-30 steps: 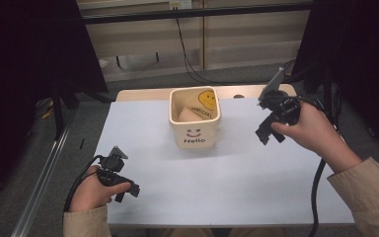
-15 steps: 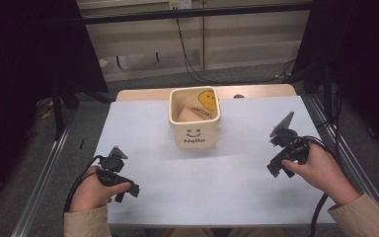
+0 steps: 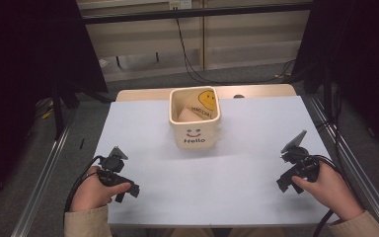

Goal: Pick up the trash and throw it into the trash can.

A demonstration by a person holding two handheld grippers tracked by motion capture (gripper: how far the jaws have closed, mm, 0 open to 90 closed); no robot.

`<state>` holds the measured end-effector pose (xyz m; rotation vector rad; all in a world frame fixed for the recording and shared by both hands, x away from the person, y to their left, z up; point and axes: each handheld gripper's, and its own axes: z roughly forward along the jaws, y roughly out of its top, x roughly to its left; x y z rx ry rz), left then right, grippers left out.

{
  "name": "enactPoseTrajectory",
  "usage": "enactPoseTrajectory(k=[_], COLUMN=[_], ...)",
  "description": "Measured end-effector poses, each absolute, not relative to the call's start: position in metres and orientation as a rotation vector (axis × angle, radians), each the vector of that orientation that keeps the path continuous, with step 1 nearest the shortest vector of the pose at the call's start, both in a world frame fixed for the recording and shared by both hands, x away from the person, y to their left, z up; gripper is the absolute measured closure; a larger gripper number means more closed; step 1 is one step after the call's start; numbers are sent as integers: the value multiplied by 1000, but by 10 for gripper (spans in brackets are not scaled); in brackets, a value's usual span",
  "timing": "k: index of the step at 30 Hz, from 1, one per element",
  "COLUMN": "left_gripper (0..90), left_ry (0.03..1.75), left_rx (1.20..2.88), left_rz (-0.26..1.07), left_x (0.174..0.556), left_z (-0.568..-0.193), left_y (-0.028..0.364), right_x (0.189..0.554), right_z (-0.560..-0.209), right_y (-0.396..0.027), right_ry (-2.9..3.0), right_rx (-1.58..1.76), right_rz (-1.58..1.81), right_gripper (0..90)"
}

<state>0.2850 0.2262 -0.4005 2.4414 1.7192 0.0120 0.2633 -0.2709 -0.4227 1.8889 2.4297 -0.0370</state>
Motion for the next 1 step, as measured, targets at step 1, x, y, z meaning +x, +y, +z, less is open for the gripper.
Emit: enactPoseTrajectory(k=[1], left_gripper=[62], left_ry=[1717], left_rx=[2442], left_rz=[8], left_x=[285], left_z=[-400], left_y=[226], right_x=[262], right_z=[-424], right_y=[-272], right_ry=[2439], right_rx=[1880], right_rz=[-26], right_gripper=[66])
